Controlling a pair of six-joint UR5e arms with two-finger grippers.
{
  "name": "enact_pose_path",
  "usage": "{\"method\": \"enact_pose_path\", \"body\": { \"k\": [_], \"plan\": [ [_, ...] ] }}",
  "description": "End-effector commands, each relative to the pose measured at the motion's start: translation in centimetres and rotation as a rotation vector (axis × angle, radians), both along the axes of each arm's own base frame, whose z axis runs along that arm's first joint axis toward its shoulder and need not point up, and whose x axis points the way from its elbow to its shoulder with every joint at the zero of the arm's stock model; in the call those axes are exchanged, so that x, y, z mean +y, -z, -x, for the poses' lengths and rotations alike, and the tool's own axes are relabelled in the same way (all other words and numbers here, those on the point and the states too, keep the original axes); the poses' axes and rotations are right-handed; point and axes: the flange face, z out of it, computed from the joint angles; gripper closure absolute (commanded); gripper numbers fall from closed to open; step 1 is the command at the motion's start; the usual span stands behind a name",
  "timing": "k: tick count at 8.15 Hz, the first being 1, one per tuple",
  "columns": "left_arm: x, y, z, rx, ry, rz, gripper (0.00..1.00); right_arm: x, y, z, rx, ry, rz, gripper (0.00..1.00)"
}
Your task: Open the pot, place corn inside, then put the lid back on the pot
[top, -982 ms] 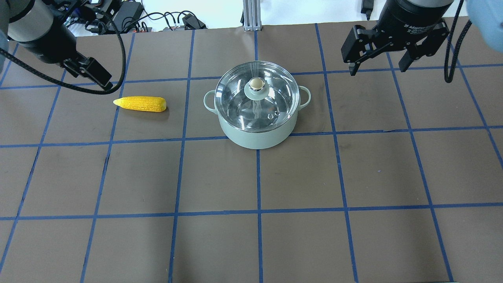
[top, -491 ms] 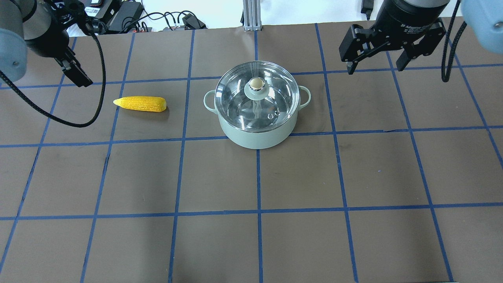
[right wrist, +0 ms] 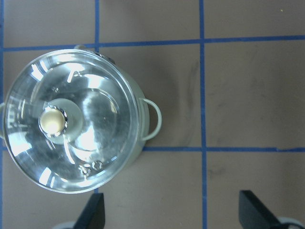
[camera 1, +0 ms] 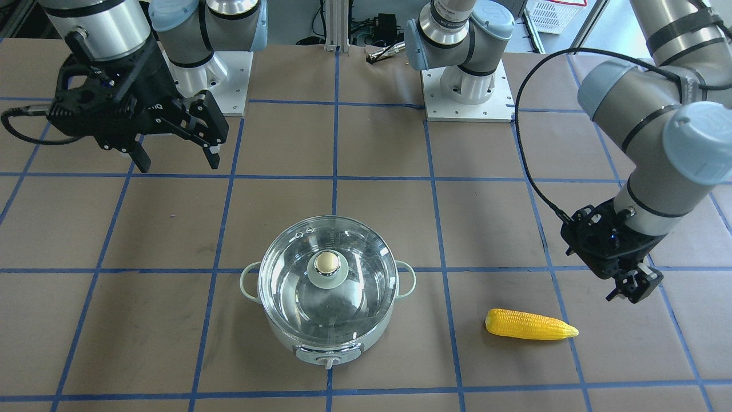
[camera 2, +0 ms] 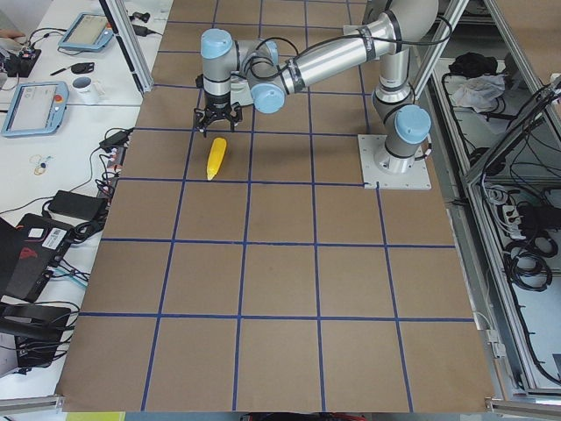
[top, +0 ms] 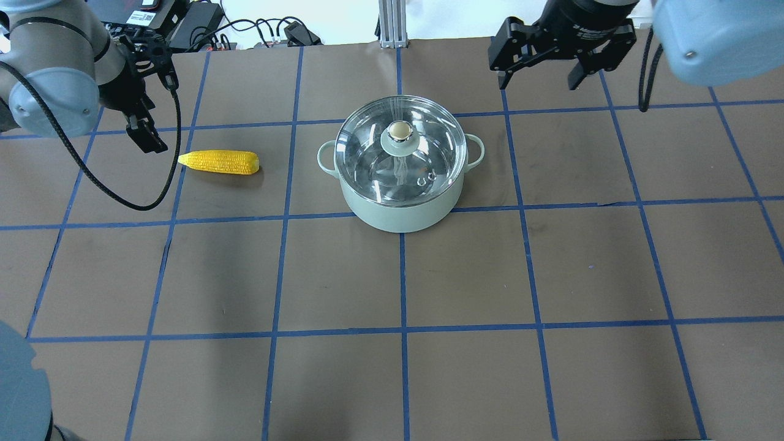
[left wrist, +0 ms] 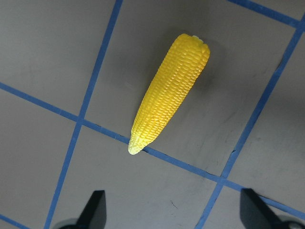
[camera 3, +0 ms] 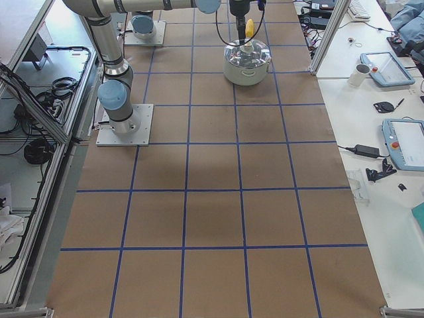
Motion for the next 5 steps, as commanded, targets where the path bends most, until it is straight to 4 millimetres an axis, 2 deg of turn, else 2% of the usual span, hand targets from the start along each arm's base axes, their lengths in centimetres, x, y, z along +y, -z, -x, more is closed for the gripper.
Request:
{"method": "enact_pose_path", "body": {
  "k": [1, 3, 4, 5],
  "plan": [
    [-2.9, 6.9, -0.5, 0.007, 0.188, -0.042, 0.00, -3.6, 5.0, -6.9, -0.059, 0.052, 0.047, 0.00],
    [-4.0, 10.2, 0.4, 0.120, 0.280, -0.031, 0.00, -5.0, 9.3, -12.8, -0.106, 0.109, 0.074, 0.00],
    [-3.9, 10.9, 0.5, 0.129, 0.283, -0.042, 0.00, -5.8, 12.0, -14.8, -0.117, 0.123, 0.075, 0.00],
    [-3.9, 11.3, 0.5, 0.130, 0.292, -0.050, 0.00, -6.2, 14.0, -16.0, -0.122, 0.113, 0.077, 0.00]
  ]
}}
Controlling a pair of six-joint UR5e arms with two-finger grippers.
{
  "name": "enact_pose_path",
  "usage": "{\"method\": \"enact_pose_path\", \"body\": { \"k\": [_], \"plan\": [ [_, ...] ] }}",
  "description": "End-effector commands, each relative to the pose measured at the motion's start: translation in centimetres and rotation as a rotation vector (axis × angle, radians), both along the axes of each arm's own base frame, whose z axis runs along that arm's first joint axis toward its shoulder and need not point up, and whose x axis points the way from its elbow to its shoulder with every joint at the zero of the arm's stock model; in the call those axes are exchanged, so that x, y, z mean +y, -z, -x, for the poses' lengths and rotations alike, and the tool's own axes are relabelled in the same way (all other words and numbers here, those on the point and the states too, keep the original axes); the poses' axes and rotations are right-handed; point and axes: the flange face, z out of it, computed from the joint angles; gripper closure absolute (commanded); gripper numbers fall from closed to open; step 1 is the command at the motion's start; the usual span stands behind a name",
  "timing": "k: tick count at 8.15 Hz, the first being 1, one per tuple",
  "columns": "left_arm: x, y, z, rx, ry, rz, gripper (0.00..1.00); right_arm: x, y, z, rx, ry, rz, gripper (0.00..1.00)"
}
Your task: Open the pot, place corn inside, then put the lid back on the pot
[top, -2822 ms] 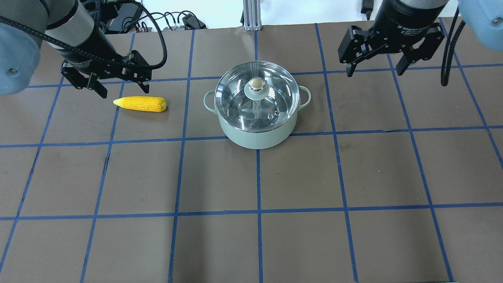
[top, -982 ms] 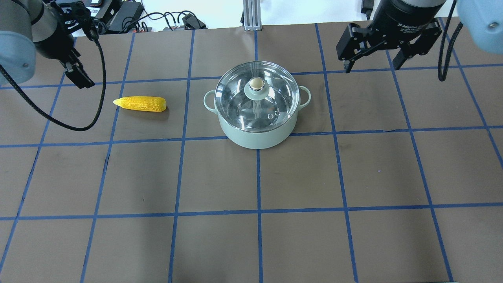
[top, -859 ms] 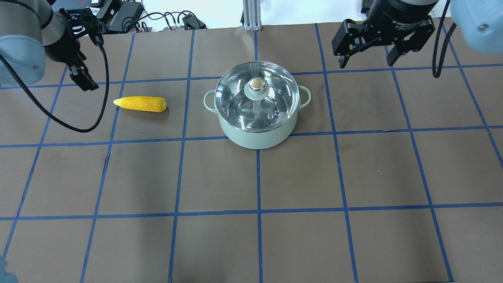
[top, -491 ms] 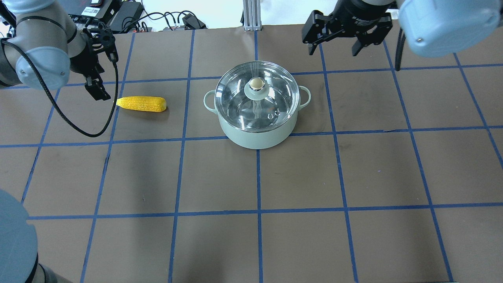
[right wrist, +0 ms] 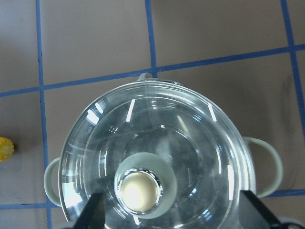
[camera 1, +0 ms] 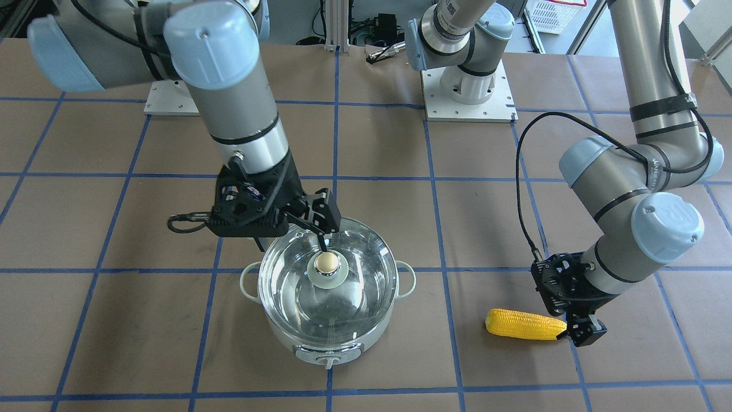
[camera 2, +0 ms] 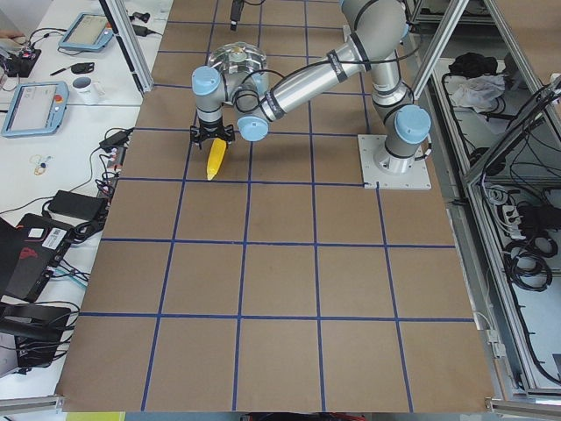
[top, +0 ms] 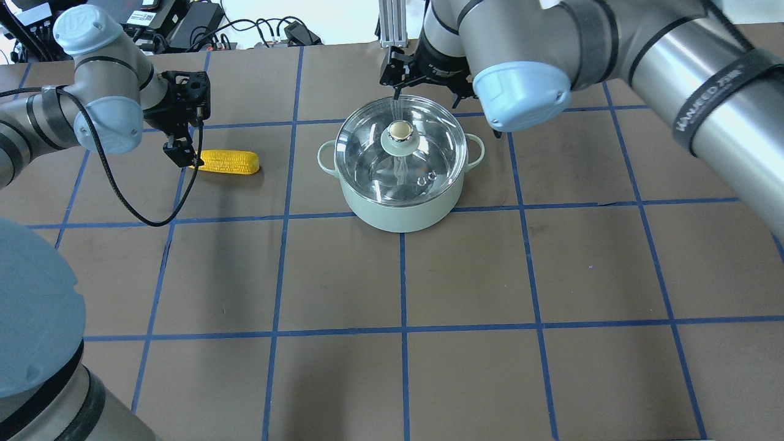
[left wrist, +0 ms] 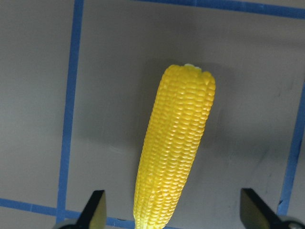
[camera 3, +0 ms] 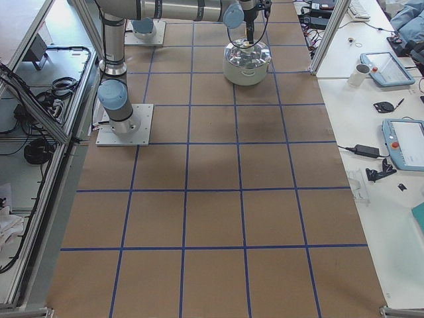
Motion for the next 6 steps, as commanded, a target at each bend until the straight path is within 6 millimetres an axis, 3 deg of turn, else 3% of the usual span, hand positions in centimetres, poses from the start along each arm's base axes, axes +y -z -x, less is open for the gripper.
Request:
{"method": "enact_pose_path", "body": {
  "k": [1, 5, 6],
  "plan": [
    [-0.3, 2.7, 0.1, 0.019, 0.087, -0.029, 0.00, -1.0, 5.7, -3.7, -0.015, 0.001, -0.009, 0.00],
    [-0.9, 5.7, -0.1, 0.022, 0.101, -0.045, 0.00, -1.6, 8.2, -3.8, 0.016, -0.004, -0.039, 0.01],
    [-1.0, 6.4, -0.1, 0.022, 0.104, -0.051, 0.00, -1.6, 8.2, -3.8, 0.013, 0.003, -0.040, 0.08]
  ]
}}
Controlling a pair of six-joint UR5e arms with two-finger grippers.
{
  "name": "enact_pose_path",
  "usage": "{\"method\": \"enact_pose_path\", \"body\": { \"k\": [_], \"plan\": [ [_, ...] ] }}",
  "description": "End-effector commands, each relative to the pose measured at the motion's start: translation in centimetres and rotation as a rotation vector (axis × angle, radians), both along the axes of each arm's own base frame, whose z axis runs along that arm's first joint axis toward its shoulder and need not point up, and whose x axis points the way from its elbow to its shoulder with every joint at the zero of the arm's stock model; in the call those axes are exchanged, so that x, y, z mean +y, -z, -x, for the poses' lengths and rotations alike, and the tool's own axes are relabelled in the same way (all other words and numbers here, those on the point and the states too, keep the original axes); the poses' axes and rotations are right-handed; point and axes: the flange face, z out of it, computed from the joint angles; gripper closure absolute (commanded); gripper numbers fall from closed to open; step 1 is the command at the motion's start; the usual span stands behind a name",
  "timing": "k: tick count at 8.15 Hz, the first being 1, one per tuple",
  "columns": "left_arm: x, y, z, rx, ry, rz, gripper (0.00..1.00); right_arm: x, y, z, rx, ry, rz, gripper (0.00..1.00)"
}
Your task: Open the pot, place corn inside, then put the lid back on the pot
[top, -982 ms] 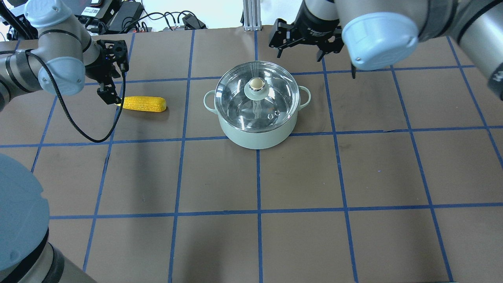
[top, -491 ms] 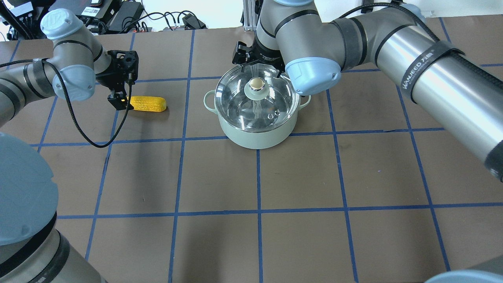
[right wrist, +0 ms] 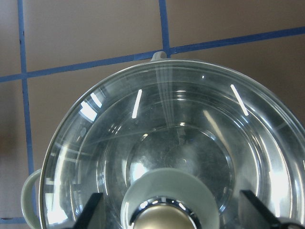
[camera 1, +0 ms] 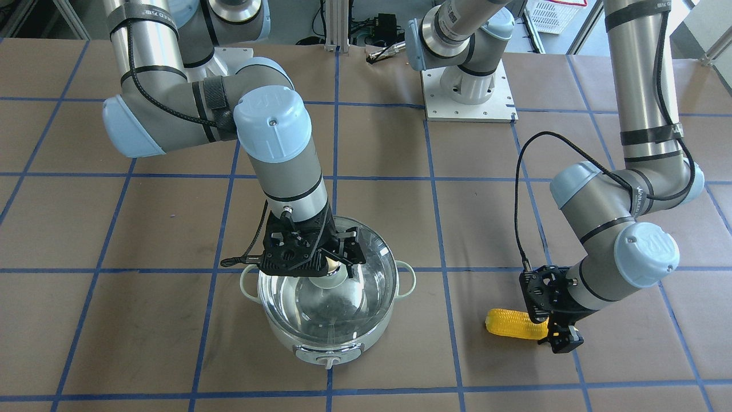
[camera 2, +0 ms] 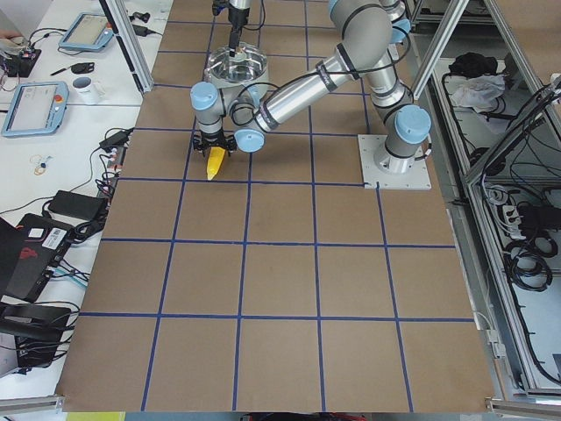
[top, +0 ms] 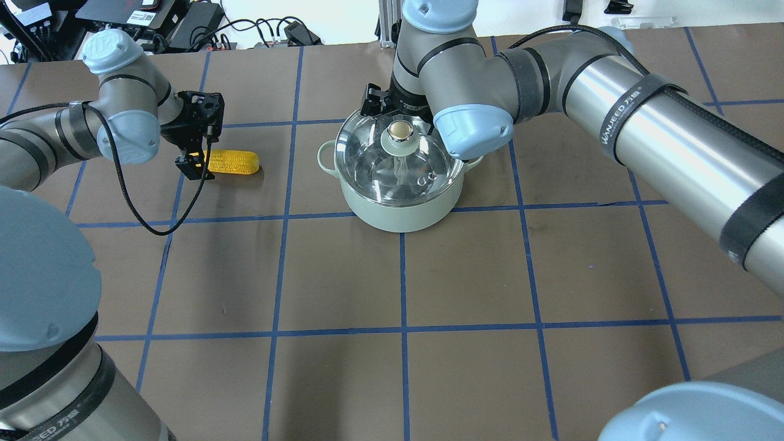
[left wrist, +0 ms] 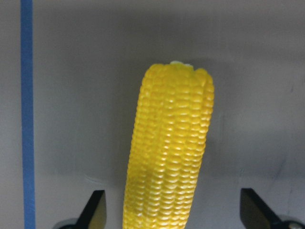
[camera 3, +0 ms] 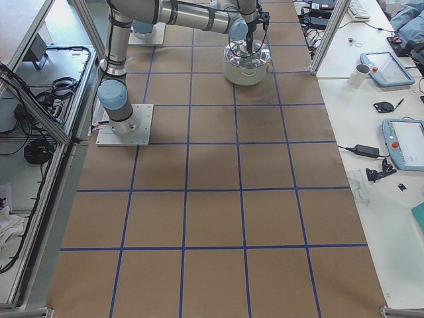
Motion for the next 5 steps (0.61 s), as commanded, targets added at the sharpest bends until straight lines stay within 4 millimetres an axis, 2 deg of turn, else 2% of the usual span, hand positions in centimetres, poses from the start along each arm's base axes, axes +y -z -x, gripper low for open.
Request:
{"method": "enact_pose_path", "body": {
  "k": [1, 2, 3, 4, 5],
  "plan": [
    [-0.29, 1.39, -0.11, -0.002, 0.002, -0.003, 0.00, -0.07, 0.41, -0.04, 0.002, 0.008, -0.007, 0.12],
    [-0.29, 1.49, -0.14, -0.005, 0.009, -0.005, 0.07, -0.06, 0.43, -0.04, 0.002, 0.008, -0.008, 0.15],
    [-0.28, 1.49, -0.17, -0.008, 0.012, -0.006, 0.34, -0.03, 0.32, -0.05, 0.000, 0.009, -0.007, 0.18],
    [-0.28, 1.59, -0.18, -0.009, 0.011, -0.008, 0.79, -0.03, 0.32, -0.05, 0.000, 0.009, -0.007, 0.18],
    [-0.27, 1.61, -0.18, -0.009, 0.009, -0.009, 1.00, -0.04, 0.32, -0.03, 0.002, 0.008, -0.007, 0.19]
  ]
}}
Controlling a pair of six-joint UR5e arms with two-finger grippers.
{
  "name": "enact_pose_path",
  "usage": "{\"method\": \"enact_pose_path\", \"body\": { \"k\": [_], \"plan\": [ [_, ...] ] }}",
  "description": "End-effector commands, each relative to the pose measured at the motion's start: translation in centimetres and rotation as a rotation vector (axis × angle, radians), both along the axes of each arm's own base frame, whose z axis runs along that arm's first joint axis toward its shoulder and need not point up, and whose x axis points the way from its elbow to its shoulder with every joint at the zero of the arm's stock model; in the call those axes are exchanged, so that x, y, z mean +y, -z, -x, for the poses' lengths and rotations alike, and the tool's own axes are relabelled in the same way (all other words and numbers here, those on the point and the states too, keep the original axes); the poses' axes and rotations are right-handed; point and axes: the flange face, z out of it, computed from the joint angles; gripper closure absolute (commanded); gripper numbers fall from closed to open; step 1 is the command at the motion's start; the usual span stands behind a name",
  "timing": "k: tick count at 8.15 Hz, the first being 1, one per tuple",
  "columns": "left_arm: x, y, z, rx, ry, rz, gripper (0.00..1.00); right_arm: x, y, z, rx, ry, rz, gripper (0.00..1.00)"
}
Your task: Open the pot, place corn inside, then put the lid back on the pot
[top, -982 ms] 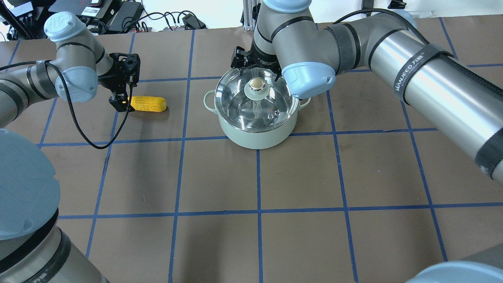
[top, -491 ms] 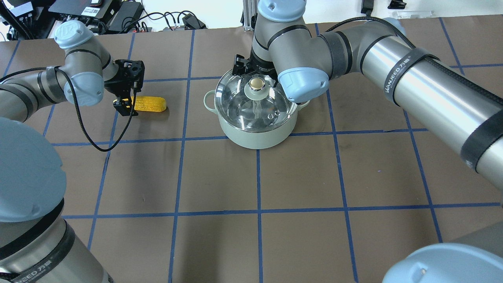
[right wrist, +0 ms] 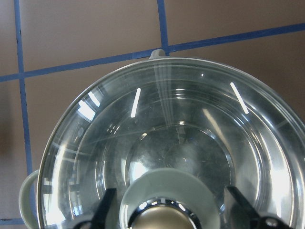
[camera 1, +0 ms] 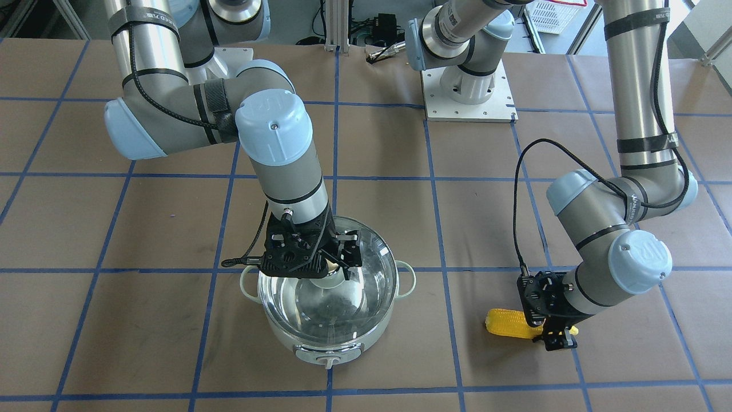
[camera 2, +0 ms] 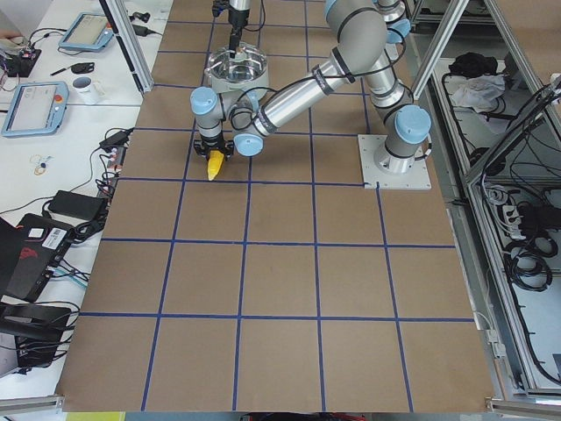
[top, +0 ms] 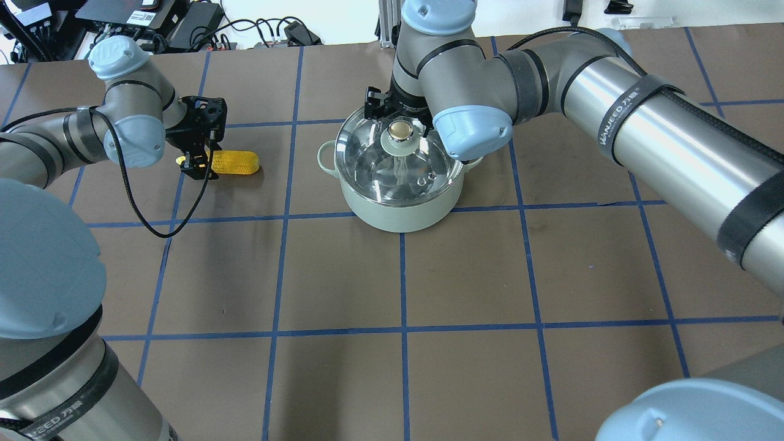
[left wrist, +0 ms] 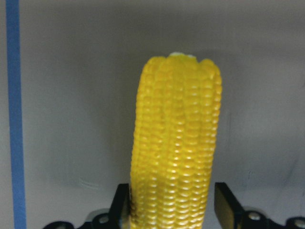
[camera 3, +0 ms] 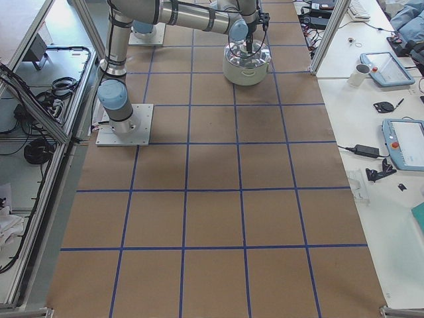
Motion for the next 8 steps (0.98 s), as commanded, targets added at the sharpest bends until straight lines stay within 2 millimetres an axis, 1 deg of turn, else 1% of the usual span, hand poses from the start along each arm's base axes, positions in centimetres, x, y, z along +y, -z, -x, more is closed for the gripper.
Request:
{"method": "enact_pose_path", "body": {
  "k": [1, 2, 3, 4, 5, 6, 7, 8],
  "plan": [
    [0.2, -0.4, -0.3, -0.036, -0.008, -0.007, 1.00, 0.0, 0.0, 0.0, 0.000, -0.001, 0.000, 0.26],
    [0.3, -2.2, -0.9, -0.145, -0.013, -0.008, 1.00, 0.1, -0.1, 0.0, -0.002, 0.000, 0.000, 0.34],
    [0.5, -4.7, -0.3, -0.163, -0.006, 0.023, 1.00, 0.1, -0.1, 0.0, -0.005, -0.001, -0.001, 0.44],
    [1.3, -7.3, -0.1, -0.167, -0.004, 0.026, 1.00, 0.1, -0.1, -0.1, -0.007, -0.003, -0.002, 0.53],
    [2.2, -10.0, 0.7, -0.167, 0.003, 0.033, 1.00, 0.1, -0.1, -0.1, -0.007, -0.003, -0.002, 0.57],
    [3.0, -11.9, 1.8, -0.163, 0.016, 0.033, 1.00, 0.1, -0.1, -0.1, -0.008, -0.003, -0.004, 0.58],
    [3.5, -13.2, 3.1, -0.163, 0.034, 0.041, 1.00, 0.1, -0.2, -0.1, -0.010, -0.002, -0.001, 0.59],
    [3.8, -13.9, 3.9, -0.163, 0.043, 0.045, 1.00, 0.0, -0.3, 0.0, -0.007, -0.004, 0.000, 0.59]
  ]
}}
